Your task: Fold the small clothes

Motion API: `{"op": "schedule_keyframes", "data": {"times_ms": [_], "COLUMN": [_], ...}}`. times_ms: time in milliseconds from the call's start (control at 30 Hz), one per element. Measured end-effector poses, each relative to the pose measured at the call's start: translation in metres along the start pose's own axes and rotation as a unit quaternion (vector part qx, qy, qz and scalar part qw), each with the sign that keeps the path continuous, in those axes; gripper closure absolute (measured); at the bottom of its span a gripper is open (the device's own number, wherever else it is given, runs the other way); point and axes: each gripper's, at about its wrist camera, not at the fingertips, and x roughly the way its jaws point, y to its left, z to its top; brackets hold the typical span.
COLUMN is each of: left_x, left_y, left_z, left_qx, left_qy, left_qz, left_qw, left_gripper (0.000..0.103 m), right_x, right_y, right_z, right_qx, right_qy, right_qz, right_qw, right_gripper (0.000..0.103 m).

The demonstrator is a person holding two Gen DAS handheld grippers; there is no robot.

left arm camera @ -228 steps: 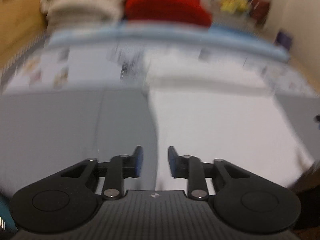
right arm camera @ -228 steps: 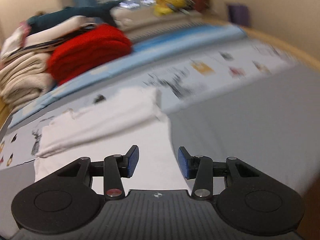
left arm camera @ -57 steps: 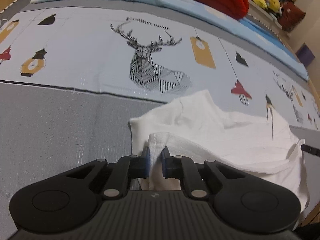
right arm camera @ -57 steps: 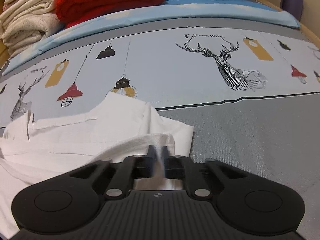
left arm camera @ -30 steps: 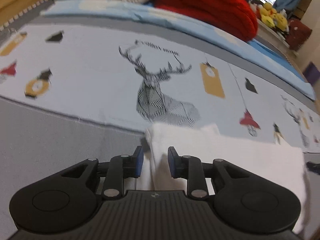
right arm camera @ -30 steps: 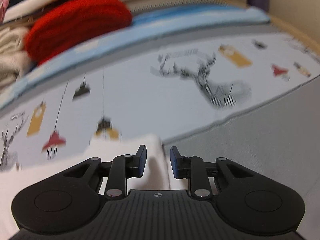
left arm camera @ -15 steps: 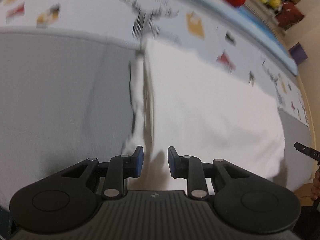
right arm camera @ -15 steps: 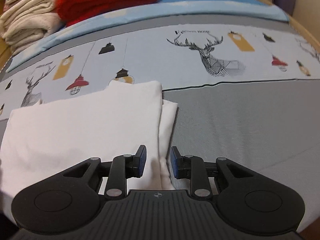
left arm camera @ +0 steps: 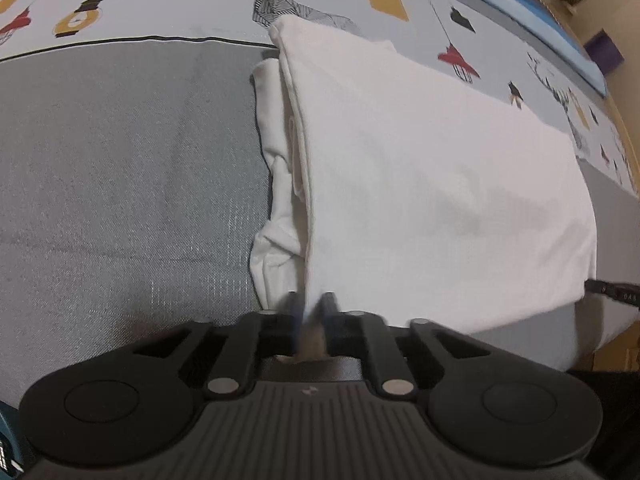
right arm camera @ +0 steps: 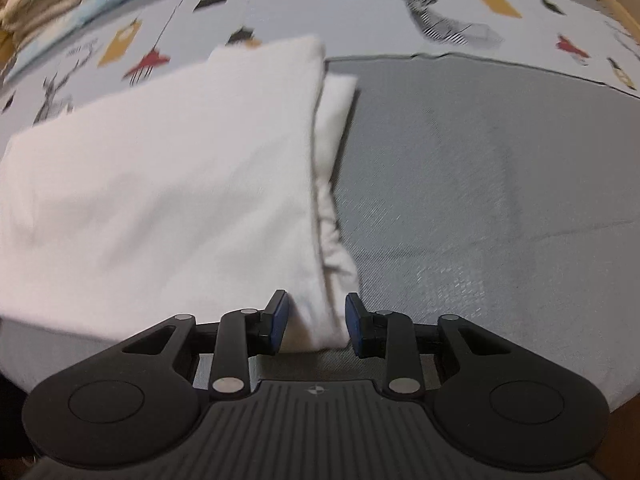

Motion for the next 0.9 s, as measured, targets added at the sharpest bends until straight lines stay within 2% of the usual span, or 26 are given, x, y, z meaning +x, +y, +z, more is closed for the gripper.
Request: {"op": "schedule_keyframes", "data": {"times_ms": [33, 167, 267, 300, 367, 400, 500, 533, 567, 700, 900], "left_x": [-0.001, 0.003, 0.004, 0.002, -0.006, -0.011, -0.017, -0.016, -0.016, -0.013, 0.005], "left_y": [0.000, 0.001, -0.001, -0.001, 0.004, 0.007, 0.015, 0.016, 0.017, 0.015, 0.014], "left_z": [0.000, 0.001, 0.002, 0.003, 0.007, 0.009, 0.016, 0.019, 0.021, 0.033, 0.048], "left_qx": [0.003, 0.006, 0.007, 0.002, -0.013, -0.024, -0.050, -0.058, -0.064, -0.067, -0.089], "left_qy": [-0.004, 0.008, 0.011, 0.004, -0.022, -0.037, -0.055, -0.055, -0.056, -0.055, -0.045], "left_qz": [0.003, 0.021, 0.028, 0.023, 0.010, 0.002, -0.012, -0.016, -0.019, -0.020, -0.006], "left_qw": [1.0000, 0.9997, 0.9995, 0.9997, 0.9996, 0.9990, 0.9972, 0.9967, 0.9962, 0.9960, 0.9950], "left_gripper": [0.098, 0.098, 0.095, 0.093, 0.075, 0.071, 0.068, 0.064, 0.058, 0.042, 0.041], "right_x": [0.000, -0.006, -0.004, -0.005, -0.012, -0.017, -0.031, -0.034, -0.036, -0.038, -0.039], "right_y": [0.001, -0.013, -0.011, -0.010, -0.012, -0.011, -0.011, -0.011, -0.012, -0.015, -0.021], "right_z": [0.000, 0.001, 0.000, 0.001, 0.002, 0.002, 0.004, 0.005, 0.006, 0.008, 0.016], "right_qx": [-0.006, 0.043, 0.035, 0.035, 0.044, 0.047, 0.052, 0.055, 0.061, 0.076, 0.106], "right_qy": [0.003, -0.007, -0.005, -0.009, -0.027, -0.041, -0.088, -0.100, -0.110, -0.121, -0.131], "right_qz": [-0.003, 0.002, -0.006, -0.009, -0.011, -0.011, -0.026, -0.025, -0.022, -0.023, -0.026], "right_qw": [1.000, 0.999, 0.999, 0.999, 0.999, 0.998, 0.994, 0.993, 0.992, 0.990, 0.985], "right_gripper": [0.100, 0.100, 0.100, 0.099, 0.097, 0.093, 0.070, 0.066, 0.065, 0.065, 0.064]}}
